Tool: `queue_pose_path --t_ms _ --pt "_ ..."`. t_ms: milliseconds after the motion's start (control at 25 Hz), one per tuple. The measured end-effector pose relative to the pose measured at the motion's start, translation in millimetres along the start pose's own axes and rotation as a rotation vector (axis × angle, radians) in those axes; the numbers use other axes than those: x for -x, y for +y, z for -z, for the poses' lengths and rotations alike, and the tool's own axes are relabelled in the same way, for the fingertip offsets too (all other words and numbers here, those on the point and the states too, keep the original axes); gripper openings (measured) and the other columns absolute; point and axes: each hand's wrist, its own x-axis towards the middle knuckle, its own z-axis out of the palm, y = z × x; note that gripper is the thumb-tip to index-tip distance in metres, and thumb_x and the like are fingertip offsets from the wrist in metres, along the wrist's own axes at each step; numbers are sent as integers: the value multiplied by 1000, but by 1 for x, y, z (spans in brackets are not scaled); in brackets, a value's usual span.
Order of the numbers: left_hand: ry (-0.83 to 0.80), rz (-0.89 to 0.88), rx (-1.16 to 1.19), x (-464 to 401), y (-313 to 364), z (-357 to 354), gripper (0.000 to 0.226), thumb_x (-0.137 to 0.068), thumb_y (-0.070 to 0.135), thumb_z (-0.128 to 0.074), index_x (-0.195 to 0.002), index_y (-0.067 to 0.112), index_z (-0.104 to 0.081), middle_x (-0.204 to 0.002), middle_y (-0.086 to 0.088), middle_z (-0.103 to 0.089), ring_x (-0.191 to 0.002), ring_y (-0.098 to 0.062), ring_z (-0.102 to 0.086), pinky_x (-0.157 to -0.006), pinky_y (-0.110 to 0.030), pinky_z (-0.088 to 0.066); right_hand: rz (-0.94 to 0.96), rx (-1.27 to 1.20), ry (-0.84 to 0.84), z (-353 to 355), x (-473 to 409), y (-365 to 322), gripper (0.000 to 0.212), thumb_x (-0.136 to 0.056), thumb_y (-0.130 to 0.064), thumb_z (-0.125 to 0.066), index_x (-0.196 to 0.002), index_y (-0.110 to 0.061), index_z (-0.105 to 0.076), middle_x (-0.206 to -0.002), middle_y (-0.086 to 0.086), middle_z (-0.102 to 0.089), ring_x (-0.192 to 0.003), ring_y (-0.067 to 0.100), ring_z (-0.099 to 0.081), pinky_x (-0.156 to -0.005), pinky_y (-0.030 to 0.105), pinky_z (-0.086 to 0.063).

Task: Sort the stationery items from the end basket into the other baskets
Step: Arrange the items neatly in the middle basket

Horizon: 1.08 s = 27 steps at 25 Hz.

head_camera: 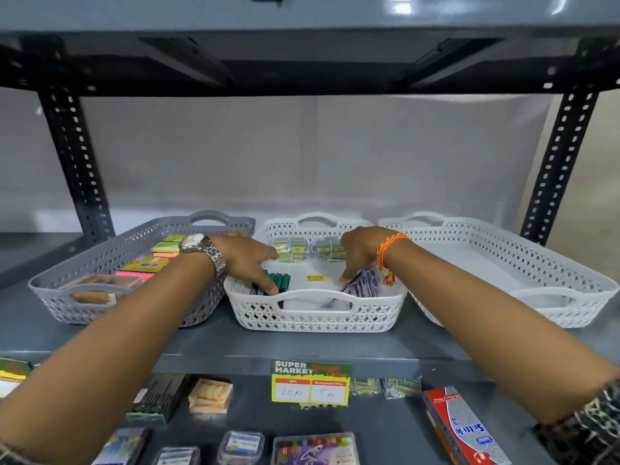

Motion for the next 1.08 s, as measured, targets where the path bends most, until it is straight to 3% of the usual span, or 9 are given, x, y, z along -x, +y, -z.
queue_pose_path --t_ms 120,200,240,320,520,680,840,1000,1080 --pt "-42 -39 -18 0 3 -3 79 -95 51 -60 -159 23 -24 -164 1 -35 -147 -24 -38 -119 -34 -32 18 -37 -2 0 -5 8 44 -67 -47 -84 -70 -12 -57 -72 -1 -57 -69 20 -56 -65 29 -46" --pt "-47 -48 -14 -1 3 -4 77 -96 48 -60 -159 23 -23 -164 2 -35 -148 -22 -37 -118 -33 -31 41 -37 -44 2 -5 12 57 -63 -50 -85 -95 -6 -70 -94 7 -70 -88 26 -66 -80 33 -54" --pt "-43 -49 -11 -1 2 -3 78 -95 48 -61 -159 24 -23 -164 2 -35 -148 -22 -37 -119 -33 -30 41 -30 -68 3 -6 13 74 -62 -51 -86 -114 -1 -69 -110 13 -72 -104 34 -66 -92 39 -54" --pt "-23 -57 -9 -2 2 -1 76 -95 51 -59 -158 25 -25 -163 4 -37 -148 -22 -37 -122 -35 -27 62 -43 -92 4 -8 17 91 -64 -51 -84 -130 5 -58 -128 21 -65 -122 41 -57 -103 45 -48" --pt "21 -112 12 -20 9 -2 55 -105 41 -44 -154 19 -35 -159 -4 -42 -144 -24 -40 -120 -36 -32 75 -101 -134 4 -15 20 62 -88 -28 -70 -137 4 -52 -138 18 -58 -127 41 -54 -106 49 -47" --pt "22 -139 42 -35 12 -8 38 -105 27 -39 -141 21 -50 -144 -6 -53 -122 -21 -49 -110 -35 -40 76 -63 -129 -4 -16 12 44 -96 -20 -57 -136 -1 -56 -130 13 -61 -121 30 -56 -95 35 -47" --pt "23 -169 17 -41 12 -12 36 -103 21 -40 -137 18 -53 -138 -7 -54 -109 -16 -44 -103 -32 -41 102 -50 -148 -3 -16 12 42 -92 -17 -64 -133 -6 -59 -87 -7 -58 -91 18 -53 -62 20 -42" --pt "10 -170 -2 -44 15 -11 41 -104 31 -46 -141 13 -49 -139 -8 -52 -109 -17 -44 -96 -27 -36 121 -66 -160 -4 -20 13 53 -86 -36 -70 -126 -2 -64 -93 2 -66 -78 17 -57 -68 26 -46" --pt "-6 -169 -23 -44 16 -12 47 -103 39 -50 -141 12 -50 -139 -8 -51 -119 -21 -49 -100 -29 -38 114 -61 -162 -6 -20 13 66 -80 -42 -75 -128 0 -62 -113 14 -69 -93 27 -64 -86 33 -52"
